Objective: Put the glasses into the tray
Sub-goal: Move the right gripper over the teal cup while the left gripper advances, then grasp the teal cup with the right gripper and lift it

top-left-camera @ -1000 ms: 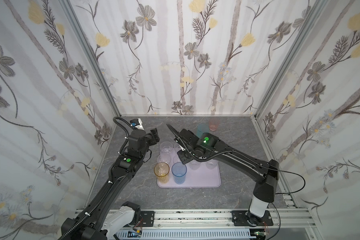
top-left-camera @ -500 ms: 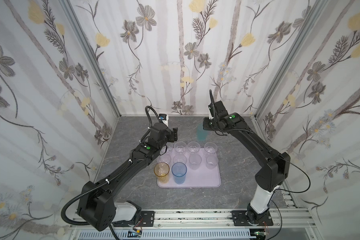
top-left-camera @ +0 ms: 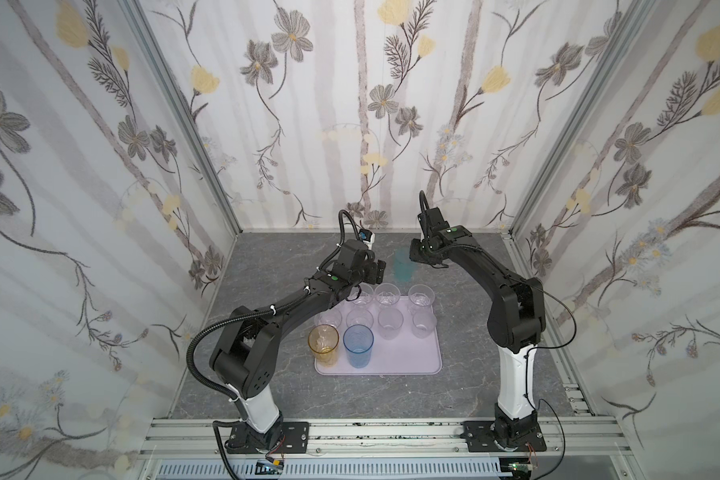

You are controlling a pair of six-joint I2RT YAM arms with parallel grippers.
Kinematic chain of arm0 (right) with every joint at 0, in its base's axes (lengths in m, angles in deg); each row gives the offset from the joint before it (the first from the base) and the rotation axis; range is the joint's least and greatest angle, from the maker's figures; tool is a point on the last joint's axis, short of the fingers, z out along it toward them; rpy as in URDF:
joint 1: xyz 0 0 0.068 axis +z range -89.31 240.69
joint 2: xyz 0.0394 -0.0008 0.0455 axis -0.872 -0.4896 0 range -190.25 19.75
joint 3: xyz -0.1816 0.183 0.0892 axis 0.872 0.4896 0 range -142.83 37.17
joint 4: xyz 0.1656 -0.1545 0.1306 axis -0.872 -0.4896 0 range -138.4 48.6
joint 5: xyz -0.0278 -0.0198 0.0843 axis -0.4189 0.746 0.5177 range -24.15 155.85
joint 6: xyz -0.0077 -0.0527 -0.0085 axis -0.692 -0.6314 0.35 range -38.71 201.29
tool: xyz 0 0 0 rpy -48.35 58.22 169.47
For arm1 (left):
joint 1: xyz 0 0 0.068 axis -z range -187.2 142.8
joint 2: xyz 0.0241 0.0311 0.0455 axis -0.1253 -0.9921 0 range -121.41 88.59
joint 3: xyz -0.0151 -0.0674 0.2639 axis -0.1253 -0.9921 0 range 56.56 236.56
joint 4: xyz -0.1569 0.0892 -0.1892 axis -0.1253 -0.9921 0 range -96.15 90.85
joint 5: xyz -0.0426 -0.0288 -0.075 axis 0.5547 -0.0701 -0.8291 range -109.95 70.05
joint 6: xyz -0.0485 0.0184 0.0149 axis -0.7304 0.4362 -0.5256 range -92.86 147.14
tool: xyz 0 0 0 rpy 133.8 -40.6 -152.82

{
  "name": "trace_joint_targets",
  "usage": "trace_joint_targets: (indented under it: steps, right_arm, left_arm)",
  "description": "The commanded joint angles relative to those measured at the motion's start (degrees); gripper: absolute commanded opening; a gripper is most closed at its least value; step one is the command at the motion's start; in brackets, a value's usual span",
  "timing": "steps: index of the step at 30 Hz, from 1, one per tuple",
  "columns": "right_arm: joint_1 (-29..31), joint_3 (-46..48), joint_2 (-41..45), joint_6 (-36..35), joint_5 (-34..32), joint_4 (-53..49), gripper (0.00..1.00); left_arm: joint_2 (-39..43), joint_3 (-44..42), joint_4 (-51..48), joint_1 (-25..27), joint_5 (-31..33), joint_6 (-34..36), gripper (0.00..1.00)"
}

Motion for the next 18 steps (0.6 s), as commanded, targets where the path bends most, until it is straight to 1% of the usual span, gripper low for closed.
trace_joint_targets:
  steps: [1,6,11,18]
  right_arm:
    - [-0.15,-1.44,-1.92,-0.41,-0.25,2.59,0.38]
    - [-0.72,-2.93,-4.66,-0.42,-1.03,2.65,0.37]
    - [-0.71,-3.47,-5.88,-0.54,-2.21,2.99,0.33]
    - [-0.77,-4.11,-6.68,-1.63,-3.44,3.18,0.21]
  left_arm:
    - [-1.35,0.53,1.89,1.0,1.53,1.64,0.79]
    - [-2.1,-0.51,1.81,2.18,4.04,1.99,0.82]
    - [-2.09,-0.88,1.71,2.61,5.13,2.16,0.83]
    - [-2.11,-0.7,1.54,2.88,5.22,2.1,0.83]
